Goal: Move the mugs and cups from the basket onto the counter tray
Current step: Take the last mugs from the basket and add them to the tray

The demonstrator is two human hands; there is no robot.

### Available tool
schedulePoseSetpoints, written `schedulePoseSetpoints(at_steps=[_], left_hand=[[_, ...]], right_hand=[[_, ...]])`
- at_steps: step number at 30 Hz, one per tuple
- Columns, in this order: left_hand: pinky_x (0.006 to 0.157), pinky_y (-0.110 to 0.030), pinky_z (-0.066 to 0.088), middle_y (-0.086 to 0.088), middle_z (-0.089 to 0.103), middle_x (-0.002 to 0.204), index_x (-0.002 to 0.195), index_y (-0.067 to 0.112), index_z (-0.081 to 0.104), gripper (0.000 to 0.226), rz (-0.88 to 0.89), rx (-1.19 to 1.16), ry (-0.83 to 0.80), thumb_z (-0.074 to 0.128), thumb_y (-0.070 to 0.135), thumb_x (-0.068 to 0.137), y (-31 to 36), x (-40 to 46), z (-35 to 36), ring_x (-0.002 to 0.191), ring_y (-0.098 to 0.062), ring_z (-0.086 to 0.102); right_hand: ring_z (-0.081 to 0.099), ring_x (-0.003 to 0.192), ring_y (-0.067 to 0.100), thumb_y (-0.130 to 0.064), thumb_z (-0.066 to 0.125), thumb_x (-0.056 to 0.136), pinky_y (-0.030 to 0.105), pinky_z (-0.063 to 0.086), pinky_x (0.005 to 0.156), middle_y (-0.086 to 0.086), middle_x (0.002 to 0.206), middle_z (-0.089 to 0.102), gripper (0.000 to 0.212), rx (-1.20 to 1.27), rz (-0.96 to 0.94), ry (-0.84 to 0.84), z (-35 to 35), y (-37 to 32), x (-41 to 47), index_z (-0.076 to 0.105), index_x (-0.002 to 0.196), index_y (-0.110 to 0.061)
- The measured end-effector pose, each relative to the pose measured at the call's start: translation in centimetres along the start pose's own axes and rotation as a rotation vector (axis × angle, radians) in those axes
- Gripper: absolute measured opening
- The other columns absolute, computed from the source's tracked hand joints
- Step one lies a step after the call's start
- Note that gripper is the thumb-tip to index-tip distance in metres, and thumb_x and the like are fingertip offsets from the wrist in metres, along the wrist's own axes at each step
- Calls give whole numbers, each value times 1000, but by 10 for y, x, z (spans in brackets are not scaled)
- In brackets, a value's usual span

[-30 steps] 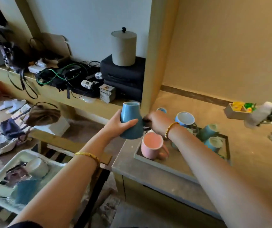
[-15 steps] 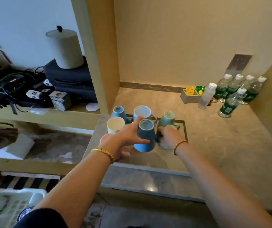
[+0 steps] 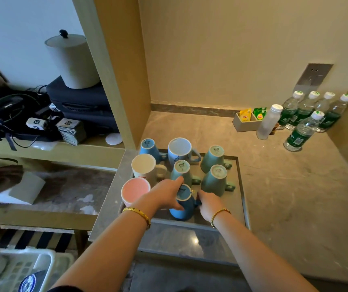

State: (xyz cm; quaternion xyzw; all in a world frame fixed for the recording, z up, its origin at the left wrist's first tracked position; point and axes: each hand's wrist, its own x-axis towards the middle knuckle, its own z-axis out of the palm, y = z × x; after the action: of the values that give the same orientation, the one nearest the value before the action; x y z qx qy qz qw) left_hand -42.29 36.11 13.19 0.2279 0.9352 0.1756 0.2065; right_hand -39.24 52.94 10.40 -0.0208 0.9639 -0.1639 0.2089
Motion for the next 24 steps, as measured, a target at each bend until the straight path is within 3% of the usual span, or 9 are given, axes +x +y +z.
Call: schedulePoseSetpoints(at_steps=[8, 12, 17, 20, 24], left_hand=[[79, -31, 51, -7, 61, 110, 112, 17, 40, 63, -33, 16, -5, 80, 34, 67, -10, -4, 6, 96, -22, 58], [77, -28, 42, -8, 61, 111, 115, 17, 43, 64, -33, 115, 66, 78, 42, 67, -10, -3, 8, 97, -23, 56], [110, -39, 28, -6, 44, 140, 138, 19, 33, 85, -47, 223, 110, 71, 53, 70, -15, -6, 16, 129, -26, 38], [116, -42, 16, -7, 30, 151, 146, 19, 23, 88, -24, 222, 132, 63, 56, 77, -14, -13, 16, 140, -27, 23], [106, -34, 31, -6, 48, 138, 134, 18, 45, 50, 4, 13, 366, 54, 39, 90, -12, -30, -5, 130, -23, 39]], right_hand=[[60, 101, 34, -18, 50, 92, 39, 49, 83, 16, 110, 63, 24, -65, -44, -42, 7, -2, 8, 49, 115, -13], [58, 102, 36, -20, 49, 93, 39, 48, 84, 18, 111, 60, 25, -114, -48, -25, 8, -2, 8, 48, 117, -13], [56, 108, 32, -17, 49, 91, 40, 44, 95, 13, 116, 61, 28, -60, -46, -6, 11, -4, 5, 50, 119, -17], [54, 112, 28, -7, 53, 85, 41, 38, 104, 7, 114, 62, 32, 153, -23, 147, 11, -9, 0, 53, 116, -17], [53, 108, 22, 2, 53, 83, 39, 46, 96, 5, 110, 59, 30, 498, 14, 470, -3, -29, -3, 56, 110, -14]])
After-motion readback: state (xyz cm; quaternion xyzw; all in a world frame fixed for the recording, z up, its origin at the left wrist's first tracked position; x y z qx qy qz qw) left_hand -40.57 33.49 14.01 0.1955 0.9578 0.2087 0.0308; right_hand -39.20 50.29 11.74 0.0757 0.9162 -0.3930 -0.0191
